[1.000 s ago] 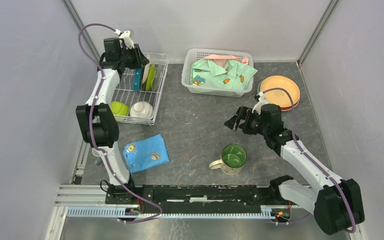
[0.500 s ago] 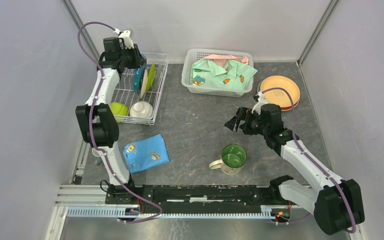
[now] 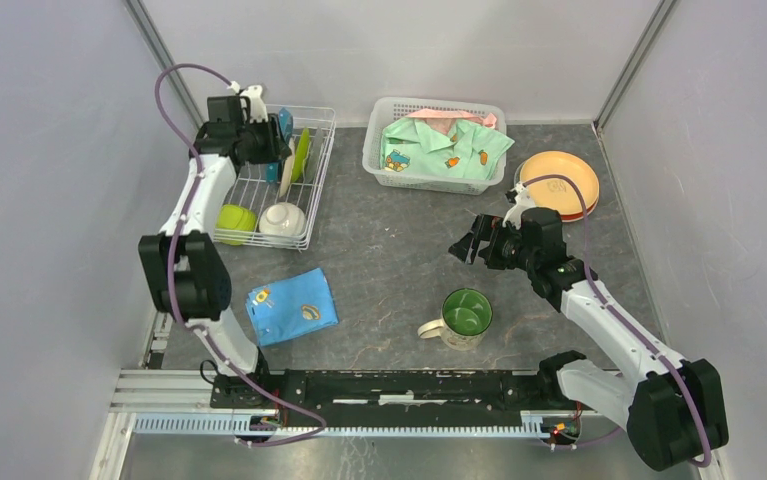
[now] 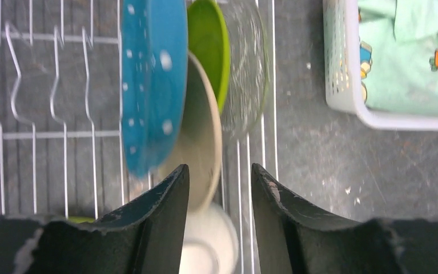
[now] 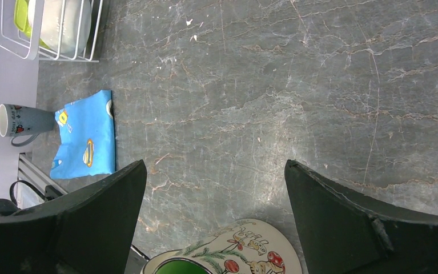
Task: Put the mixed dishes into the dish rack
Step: Insert the plate into the dish rack.
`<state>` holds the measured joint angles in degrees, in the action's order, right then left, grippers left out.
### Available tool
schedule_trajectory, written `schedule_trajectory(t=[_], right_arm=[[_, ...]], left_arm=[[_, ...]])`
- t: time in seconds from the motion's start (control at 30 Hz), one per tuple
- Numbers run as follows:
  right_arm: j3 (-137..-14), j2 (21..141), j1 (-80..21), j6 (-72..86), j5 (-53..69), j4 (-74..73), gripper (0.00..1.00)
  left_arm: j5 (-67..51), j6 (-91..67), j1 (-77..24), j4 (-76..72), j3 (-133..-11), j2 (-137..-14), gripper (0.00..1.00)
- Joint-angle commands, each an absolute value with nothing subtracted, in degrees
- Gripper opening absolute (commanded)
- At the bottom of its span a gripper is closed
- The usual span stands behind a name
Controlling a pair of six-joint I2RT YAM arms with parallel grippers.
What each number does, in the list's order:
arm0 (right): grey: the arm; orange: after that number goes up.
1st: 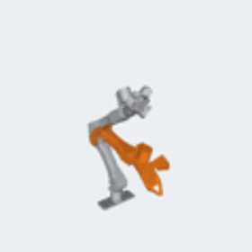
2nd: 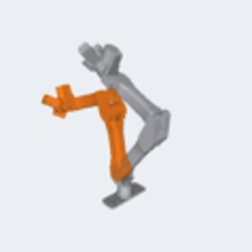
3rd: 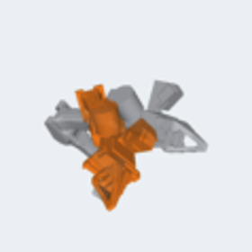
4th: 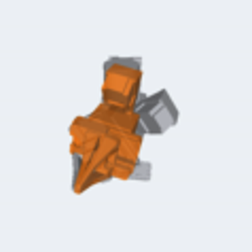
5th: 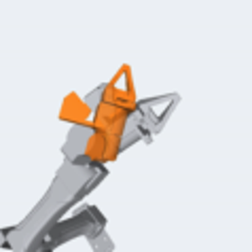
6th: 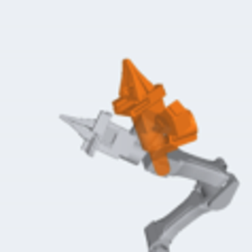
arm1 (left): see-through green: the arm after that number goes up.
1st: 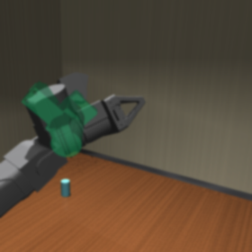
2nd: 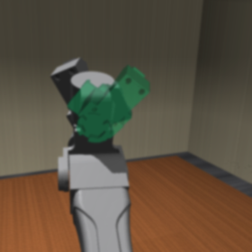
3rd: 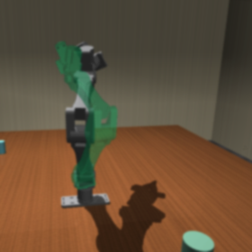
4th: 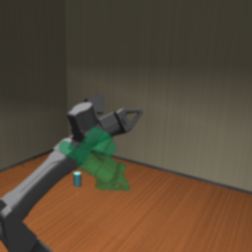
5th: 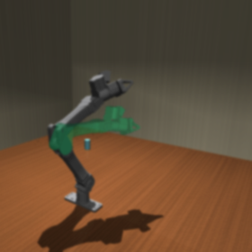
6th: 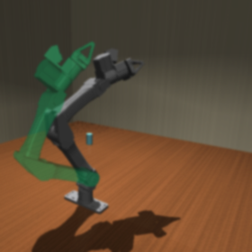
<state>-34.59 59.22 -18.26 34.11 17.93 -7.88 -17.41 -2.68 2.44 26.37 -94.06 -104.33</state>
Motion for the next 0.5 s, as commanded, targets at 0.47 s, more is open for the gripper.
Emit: schedule_trajectory(t=[0.47], right_arm=[[-36.4,56.3,-18.4,29.2,19.0,-8.1,0.98]], left_arm=[[-8.5,-1.5,0.6,20.8,-73.5,-92.5,0.33]])
